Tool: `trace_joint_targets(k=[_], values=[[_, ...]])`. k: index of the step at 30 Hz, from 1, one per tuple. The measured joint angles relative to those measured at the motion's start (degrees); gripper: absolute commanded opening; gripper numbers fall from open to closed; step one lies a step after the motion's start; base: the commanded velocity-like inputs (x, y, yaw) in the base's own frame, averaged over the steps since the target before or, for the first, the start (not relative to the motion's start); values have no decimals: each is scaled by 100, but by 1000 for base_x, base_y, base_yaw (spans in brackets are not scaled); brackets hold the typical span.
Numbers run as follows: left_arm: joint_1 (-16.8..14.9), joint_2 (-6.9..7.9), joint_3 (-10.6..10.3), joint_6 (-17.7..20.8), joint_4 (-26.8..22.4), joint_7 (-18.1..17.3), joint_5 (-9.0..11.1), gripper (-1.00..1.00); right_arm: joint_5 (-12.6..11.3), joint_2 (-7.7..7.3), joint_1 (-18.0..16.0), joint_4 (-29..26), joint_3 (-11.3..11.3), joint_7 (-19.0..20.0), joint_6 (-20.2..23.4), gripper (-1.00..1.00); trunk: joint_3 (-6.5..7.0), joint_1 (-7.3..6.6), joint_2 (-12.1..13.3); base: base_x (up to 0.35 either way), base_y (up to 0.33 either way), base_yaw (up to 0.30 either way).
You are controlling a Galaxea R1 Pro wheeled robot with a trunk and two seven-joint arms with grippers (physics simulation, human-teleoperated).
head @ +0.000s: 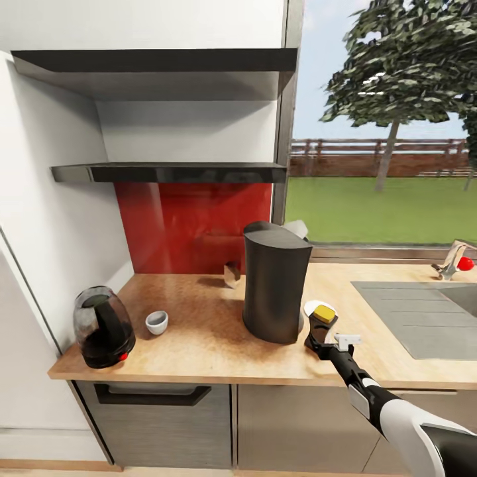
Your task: Set up a coffee station on the kitchen countertop: keep the coffee maker on the countertop, move the bottle of coffee from the kitchen shelf to the counter next to the coffee maker, place a paper coffee filter on top of the coffee maker, put the saucer next to the coffee maker with the coffee cup on the saucer, and place the electric kettle next to the coffee maker.
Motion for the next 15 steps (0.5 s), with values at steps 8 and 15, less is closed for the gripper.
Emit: trace_joint_targets(k=[8,15], values=[[-2,0,-4,0,-2,-1,7,100,-4,6,0,-1,0,8,7,100,0,3,0,-282,0,0],[-21,8,-15,-8,-11,-4,8,100,3,3,0,0,0,18,8,100,0,3,0,-319,0,0]])
